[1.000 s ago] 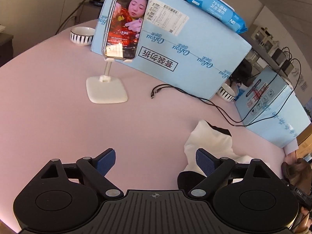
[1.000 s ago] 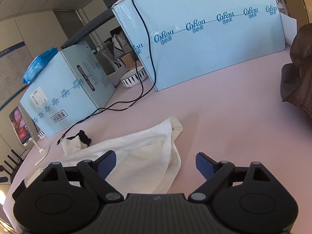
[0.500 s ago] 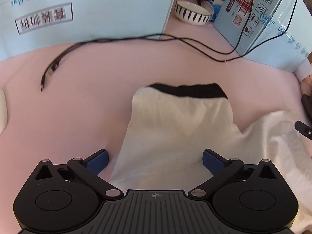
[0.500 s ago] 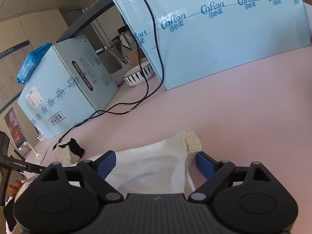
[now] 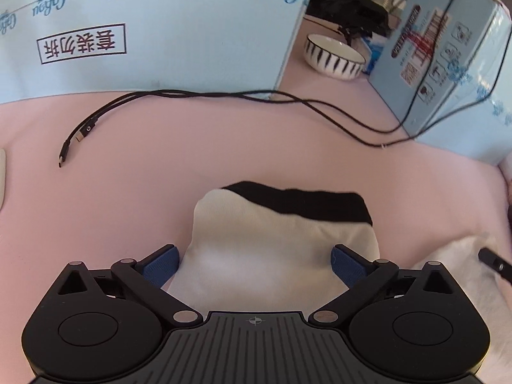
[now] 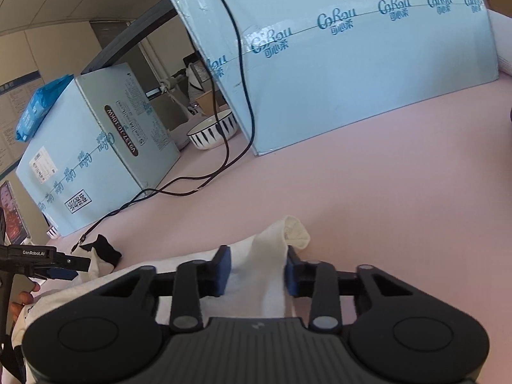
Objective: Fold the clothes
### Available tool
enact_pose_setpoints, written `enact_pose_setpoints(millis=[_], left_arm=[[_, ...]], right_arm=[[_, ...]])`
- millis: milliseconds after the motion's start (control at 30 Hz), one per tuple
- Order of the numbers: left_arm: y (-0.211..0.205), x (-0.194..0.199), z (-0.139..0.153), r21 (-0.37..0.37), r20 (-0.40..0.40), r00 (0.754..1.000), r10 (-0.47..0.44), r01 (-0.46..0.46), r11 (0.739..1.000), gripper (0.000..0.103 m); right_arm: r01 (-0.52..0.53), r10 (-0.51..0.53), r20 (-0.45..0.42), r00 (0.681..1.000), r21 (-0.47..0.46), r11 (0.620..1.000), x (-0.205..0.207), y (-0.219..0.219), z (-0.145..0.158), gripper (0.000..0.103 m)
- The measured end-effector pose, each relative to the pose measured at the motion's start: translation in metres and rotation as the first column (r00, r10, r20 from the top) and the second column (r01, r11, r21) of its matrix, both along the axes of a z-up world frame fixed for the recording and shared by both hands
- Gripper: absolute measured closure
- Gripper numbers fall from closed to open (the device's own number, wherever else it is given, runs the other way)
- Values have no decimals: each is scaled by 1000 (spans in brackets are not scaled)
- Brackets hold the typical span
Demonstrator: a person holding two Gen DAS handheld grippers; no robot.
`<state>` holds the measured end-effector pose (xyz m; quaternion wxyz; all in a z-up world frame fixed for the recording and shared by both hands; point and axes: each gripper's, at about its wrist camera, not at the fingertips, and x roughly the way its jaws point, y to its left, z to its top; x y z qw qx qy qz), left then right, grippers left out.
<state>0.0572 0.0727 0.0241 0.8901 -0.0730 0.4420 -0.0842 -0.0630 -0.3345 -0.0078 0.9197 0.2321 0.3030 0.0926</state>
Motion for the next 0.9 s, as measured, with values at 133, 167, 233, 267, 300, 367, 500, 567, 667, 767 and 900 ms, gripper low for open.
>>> enact_pose_setpoints(millis=[133,167,233,267,300,367,500,567,667,767,900], left_arm=[[2,-2,1,-57,19,999,-33,34,998,96],[2,-3,0,-79,19,999,-44,45,996,97],[-1,-9,0,-93,47,997,-67,71,993,97],[-3,-10,2,-92,65,996,-63,68,993,97],[-6,-12,4,-91,83,995,-59,66,994,98],[-7,-16,12,-103,126,991,-48,62,993,98],[1,-38,49,-149,290,957,-14,60,987,98],[9,-55,74,-147,356,934,39,15,989,98],[21,-88,109,-160,465,881,92,-18,987,98],[25,-119,132,-146,547,833,81,-1,989,98],[25,-163,157,-117,638,768,56,26,993,98]], right_arm=[[4,-4,23,1000,5,1000,-2,1,0,97],[4,-4,43,999,2,1000,-4,2,1,98],[8,-7,96,995,-18,1000,-8,7,6,98],[13,-8,127,992,-32,999,-11,9,9,98],[17,-10,157,988,-46,999,-14,11,12,99],[19,-6,227,974,-55,998,-22,14,21,99],[10,-9,345,938,-2,1000,-40,11,48,99],[20,-11,415,910,-19,1000,-51,13,67,99],[33,-16,503,864,-26,999,-69,16,96,99],[48,-7,569,822,-56,997,-88,23,120,99],[76,0,636,771,-91,993,-114,34,146,99]])
